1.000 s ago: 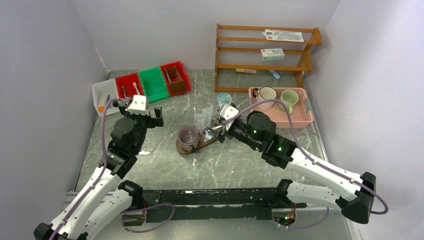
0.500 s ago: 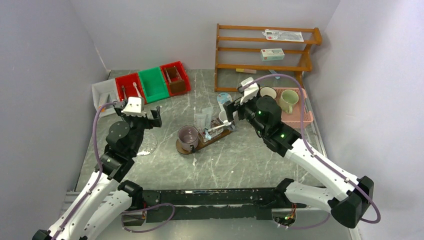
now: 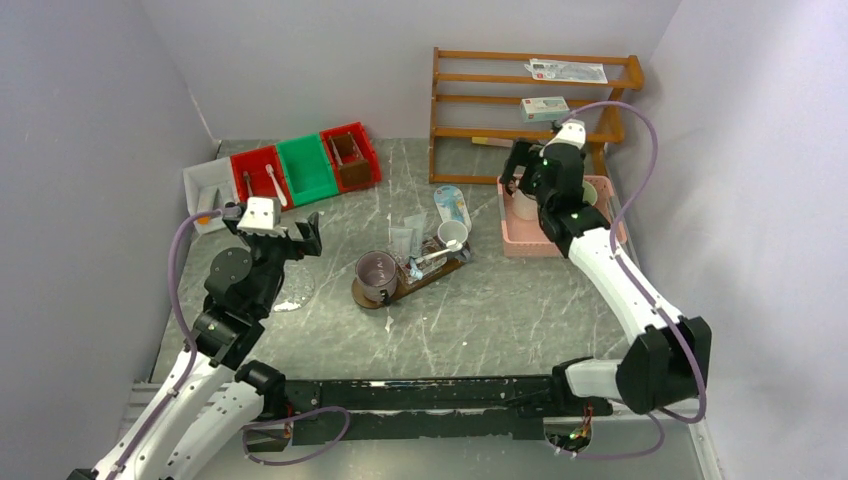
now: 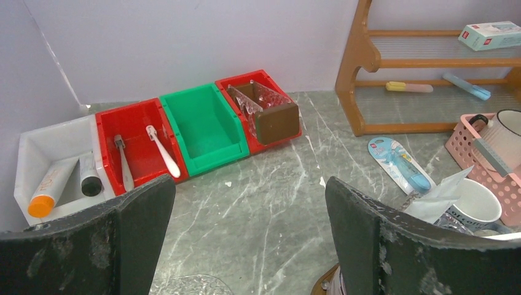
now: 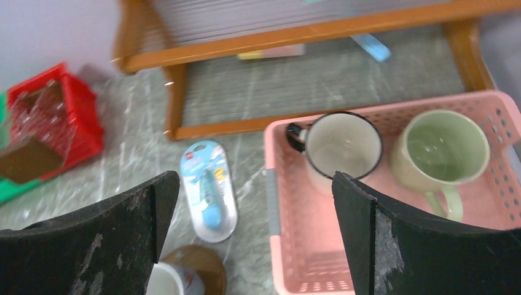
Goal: Prepare toiletry sets of a toothbrush and toothpaste on the tray
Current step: Place the toothbrush in the toothpaste holder, then pick up the cup from the storage box.
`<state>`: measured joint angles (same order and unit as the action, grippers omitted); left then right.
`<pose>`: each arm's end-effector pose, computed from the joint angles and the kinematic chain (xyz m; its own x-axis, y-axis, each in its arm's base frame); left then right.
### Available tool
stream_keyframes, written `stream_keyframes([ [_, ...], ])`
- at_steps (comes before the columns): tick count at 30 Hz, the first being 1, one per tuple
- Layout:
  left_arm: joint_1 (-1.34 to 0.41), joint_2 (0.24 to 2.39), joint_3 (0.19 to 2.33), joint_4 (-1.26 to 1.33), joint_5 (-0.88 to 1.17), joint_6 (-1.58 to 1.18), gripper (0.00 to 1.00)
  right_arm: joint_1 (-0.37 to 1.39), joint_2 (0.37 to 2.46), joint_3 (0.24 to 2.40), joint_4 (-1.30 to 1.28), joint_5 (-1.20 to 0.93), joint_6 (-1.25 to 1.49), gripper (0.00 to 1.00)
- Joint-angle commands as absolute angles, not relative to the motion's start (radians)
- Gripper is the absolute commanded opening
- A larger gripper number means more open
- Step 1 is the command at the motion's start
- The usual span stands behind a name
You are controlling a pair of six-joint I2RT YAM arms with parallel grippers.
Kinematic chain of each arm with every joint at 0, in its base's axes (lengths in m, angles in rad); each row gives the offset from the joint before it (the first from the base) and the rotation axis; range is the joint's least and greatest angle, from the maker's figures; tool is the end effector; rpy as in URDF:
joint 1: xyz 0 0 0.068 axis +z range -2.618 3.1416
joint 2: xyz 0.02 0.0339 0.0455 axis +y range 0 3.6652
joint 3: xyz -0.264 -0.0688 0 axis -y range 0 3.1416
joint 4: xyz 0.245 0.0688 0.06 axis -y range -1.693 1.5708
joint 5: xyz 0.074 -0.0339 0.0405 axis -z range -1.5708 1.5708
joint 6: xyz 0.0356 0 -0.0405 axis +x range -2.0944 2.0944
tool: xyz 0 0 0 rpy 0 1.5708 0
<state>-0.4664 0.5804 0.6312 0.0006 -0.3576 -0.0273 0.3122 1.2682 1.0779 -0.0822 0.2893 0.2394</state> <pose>0.1379 -0.0555 0.3361 0.0429 -0.0502 -0.9978 0.1102 0.9929 -0.0452 0.2861 0.0817 0.3490 -0.2566 0.1560 -0.9538 0.0288 0.9877 0.1538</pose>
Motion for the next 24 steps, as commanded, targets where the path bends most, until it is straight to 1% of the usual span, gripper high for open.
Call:
stream_keyframes([
  [1, -0.460, 0.564, 0.666, -0.024, -0.349, -0.043, 0.97, 0.200, 1.355, 1.111, -0.110, 0.296, 0.431, 1.00],
  [6, -0.460, 0.576, 0.665, -0.020, -0.340, -0.039, 0.97, 0.095, 1.460, 1.143, -0.139, 0.309, 0.556, 0.99],
  [12, -0.459, 0.598, 0.667, -0.020, -0.333, -0.031, 0.97, 0.046, 1.583, 1.191, -0.140, 0.333, 0.599, 0.94],
  [15, -0.459, 0.608, 0.667, -0.020, -0.332, -0.029, 0.97, 0.030, 1.645, 1.218, -0.167, 0.356, 0.623, 0.89],
  [18, -0.457, 0.615, 0.667, -0.015, -0.326, -0.025, 0.97, 0.024, 1.704, 1.247, -0.198, 0.361, 0.639, 0.81],
  [24, -0.457, 0.617, 0.667, -0.016, -0.323, -0.024, 0.97, 0.025, 1.776, 1.265, -0.232, 0.377, 0.648, 0.68],
])
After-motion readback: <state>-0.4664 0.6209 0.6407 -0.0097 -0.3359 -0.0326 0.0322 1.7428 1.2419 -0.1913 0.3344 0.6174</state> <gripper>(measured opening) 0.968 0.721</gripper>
